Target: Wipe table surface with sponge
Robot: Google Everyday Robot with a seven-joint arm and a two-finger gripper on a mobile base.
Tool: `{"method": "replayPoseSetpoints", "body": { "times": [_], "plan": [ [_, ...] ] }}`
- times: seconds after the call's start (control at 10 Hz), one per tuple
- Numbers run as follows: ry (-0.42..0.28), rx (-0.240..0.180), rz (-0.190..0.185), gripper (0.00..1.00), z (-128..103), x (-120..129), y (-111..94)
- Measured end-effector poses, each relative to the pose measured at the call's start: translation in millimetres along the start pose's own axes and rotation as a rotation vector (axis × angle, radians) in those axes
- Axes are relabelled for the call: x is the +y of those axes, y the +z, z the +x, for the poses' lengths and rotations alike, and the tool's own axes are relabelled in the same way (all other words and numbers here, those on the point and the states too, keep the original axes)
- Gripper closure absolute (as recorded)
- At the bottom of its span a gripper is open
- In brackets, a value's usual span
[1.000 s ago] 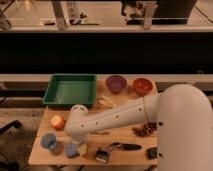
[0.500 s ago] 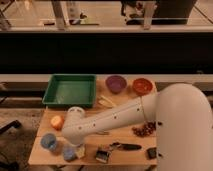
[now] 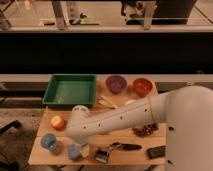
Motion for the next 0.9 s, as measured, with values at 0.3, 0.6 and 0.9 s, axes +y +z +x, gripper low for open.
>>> {"method": "replayPoseSetpoints", "body": {
  "times": [0.3, 0.6, 0.9],
  "plan": [
    [0.015, 0.041, -0.021, 0.78, 15.7, 0.6, 5.0],
    [0.013, 0.047, -0.014, 0.78, 13.9, -7.2, 7.9],
    [-0.011, 0.034, 0.000, 0.78, -4.8, -21.2, 10.2]
  ]
}}
